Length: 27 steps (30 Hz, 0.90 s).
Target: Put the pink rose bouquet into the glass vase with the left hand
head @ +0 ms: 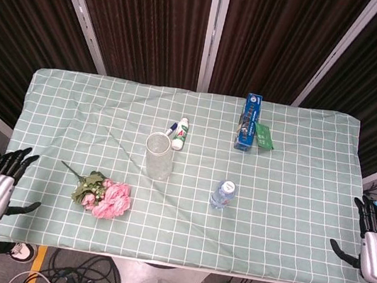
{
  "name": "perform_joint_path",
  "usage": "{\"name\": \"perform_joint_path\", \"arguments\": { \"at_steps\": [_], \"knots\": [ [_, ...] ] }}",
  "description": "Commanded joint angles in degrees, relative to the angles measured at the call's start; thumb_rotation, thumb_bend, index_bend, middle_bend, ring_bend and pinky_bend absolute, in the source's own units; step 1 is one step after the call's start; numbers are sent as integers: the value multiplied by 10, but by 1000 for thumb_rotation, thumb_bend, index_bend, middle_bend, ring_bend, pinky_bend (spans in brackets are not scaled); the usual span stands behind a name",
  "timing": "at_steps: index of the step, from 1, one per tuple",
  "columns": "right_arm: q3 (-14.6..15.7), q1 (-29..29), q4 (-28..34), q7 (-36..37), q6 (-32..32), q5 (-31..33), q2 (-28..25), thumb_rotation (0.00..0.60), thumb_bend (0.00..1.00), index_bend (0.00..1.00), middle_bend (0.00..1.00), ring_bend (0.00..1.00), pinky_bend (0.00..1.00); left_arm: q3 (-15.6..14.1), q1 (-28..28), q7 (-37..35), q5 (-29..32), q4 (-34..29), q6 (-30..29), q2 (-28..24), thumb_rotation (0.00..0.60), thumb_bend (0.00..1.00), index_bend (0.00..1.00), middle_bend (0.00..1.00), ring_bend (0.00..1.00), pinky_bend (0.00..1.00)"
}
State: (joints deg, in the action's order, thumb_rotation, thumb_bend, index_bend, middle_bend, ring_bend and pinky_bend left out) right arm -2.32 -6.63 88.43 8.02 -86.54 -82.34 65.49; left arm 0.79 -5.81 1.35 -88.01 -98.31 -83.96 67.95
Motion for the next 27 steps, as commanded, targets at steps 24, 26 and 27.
{"name": "perform_joint_path", "arguments": {
  "at_steps": [24,26,27],
  "knots": [
    [-47,-27,67,54,66,24,-63,600,101,0,0,0,0,-11,-94,-44,-109,79,76,74,600,94,36,0,0,62],
    [-47,-28,68,56,69,21,-67,600,101,0,0,0,0,-3,-115,-59,-107,91,95,79,600,94,36,0,0,62],
    [-47,-28,68,55,69,21,-68,600,101,0,0,0,0,0,-122,-66,-108,96,100,82,600,94,36,0,0,62]
  ]
}}
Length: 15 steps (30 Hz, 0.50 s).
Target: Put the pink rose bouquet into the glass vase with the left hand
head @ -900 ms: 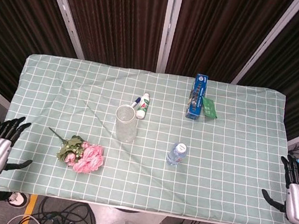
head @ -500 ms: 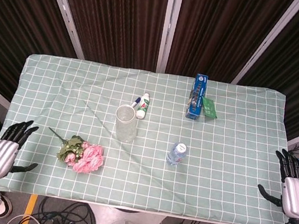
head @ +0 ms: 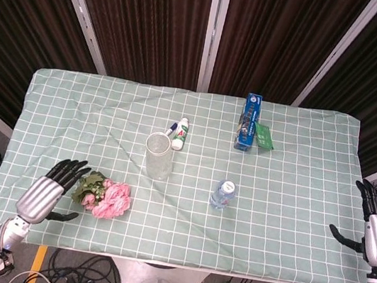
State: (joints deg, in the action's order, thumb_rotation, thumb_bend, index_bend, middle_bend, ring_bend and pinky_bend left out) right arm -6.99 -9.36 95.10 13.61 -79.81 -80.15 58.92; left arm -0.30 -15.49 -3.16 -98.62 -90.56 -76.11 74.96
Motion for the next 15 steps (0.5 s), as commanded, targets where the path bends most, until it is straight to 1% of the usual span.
{"name": "perform_joint_path", "arguments": {
  "at_steps": [1,6,11,15],
  "knots": [
    [-1,-1,2,-1,4,1,-4,600,101,0,0,0,0,14,-35,-33,-4,25,28,14,600,94,36,0,0,62],
    [-6,-5,5,0,14,8,-9,600,101,0,0,0,0,9,-74,-64,-9,48,72,14,600,94,36,0,0,61],
    [-9,-9,8,-6,19,7,-8,600,104,0,0,0,0,-9,-106,-76,-16,58,118,7,600,94,36,0,0,60],
    [-9,-12,11,-12,23,5,-7,600,107,0,0,0,0,-21,-122,-64,-27,69,135,4,600,93,36,0,0,57]
  ]
}}
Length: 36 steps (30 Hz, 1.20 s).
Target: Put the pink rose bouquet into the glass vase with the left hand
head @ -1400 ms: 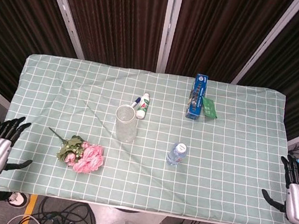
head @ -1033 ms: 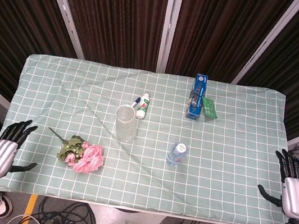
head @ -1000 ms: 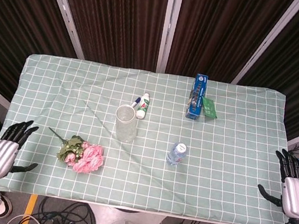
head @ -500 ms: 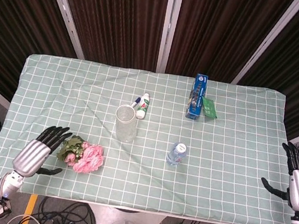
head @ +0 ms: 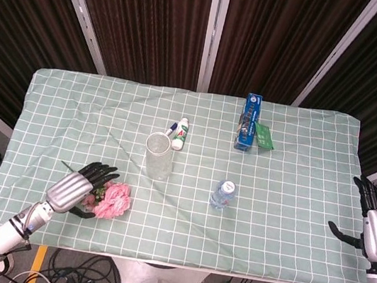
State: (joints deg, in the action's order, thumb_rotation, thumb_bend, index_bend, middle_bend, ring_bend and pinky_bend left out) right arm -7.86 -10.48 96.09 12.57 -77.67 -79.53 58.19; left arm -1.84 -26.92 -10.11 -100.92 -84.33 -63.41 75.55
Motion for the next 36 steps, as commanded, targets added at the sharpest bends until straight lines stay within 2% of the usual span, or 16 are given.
{"name": "perform_joint_path", "arguments": {
  "at_steps": [1,11,18,30,32,36],
  "knots": [
    [0,-2,3,-4,2,-1,0,600,108,0,0,0,0,-6,-12,4,-4,9,11,-1,600,94,36,0,0,57],
    [-6,0,21,-19,-3,4,-12,600,114,0,0,0,0,-11,-62,-25,0,39,56,17,600,94,36,0,0,57],
    [-6,0,19,-19,3,14,-10,600,116,0,0,0,0,-25,-95,-89,26,17,115,6,600,94,36,0,0,59],
    [-5,-9,-1,-17,22,18,10,600,127,0,0,0,0,-21,-114,-79,78,-2,150,2,600,93,36,0,0,59],
    [-5,-9,-3,-17,24,19,13,600,129,0,0,0,0,-19,-117,-74,87,-3,157,5,600,92,36,13,0,60],
    [-4,-9,-7,-17,26,21,15,600,129,0,0,0,0,-19,-122,-72,97,-4,167,7,600,93,52,116,0,65]
  ]
}}
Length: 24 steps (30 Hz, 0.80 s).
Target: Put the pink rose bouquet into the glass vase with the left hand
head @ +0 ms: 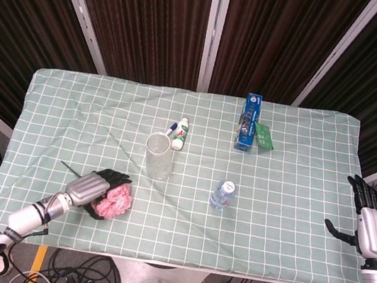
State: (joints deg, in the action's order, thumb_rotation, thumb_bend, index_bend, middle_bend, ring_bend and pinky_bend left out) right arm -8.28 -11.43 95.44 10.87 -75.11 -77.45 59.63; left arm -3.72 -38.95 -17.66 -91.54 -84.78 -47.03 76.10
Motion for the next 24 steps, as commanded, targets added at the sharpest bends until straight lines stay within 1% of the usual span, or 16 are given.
{"name": "perform_joint_path", "arguments": {
  "at_steps": [1,4,6,9,16,19,24],
  "knots": [
    [0,1,-1,0,0,1,0,600,129,0,0,0,0,0,-3,6,6,0,6,2,600,93,65,147,0,68],
    [0,1,-2,1,0,2,0,600,130,0,0,0,0,0,-2,17,13,1,5,6,600,93,107,213,0,73],
    [0,1,-3,2,1,3,0,600,131,0,0,0,0,1,0,24,16,1,0,9,600,94,156,249,0,87],
    [0,2,-2,1,2,3,0,600,132,0,0,0,0,2,4,40,21,-1,-9,11,600,99,265,310,7,107],
    [0,2,-1,0,4,5,0,600,133,0,0,0,0,6,14,65,26,-10,-34,12,600,124,462,453,87,132],
    [0,3,-1,1,4,7,0,600,133,0,0,0,0,7,17,71,27,-15,-44,9,600,131,496,488,108,133],
    [-1,4,0,2,2,7,-2,600,135,0,0,0,0,9,24,81,33,-25,-58,-3,600,149,522,522,140,137]
  ]
}}
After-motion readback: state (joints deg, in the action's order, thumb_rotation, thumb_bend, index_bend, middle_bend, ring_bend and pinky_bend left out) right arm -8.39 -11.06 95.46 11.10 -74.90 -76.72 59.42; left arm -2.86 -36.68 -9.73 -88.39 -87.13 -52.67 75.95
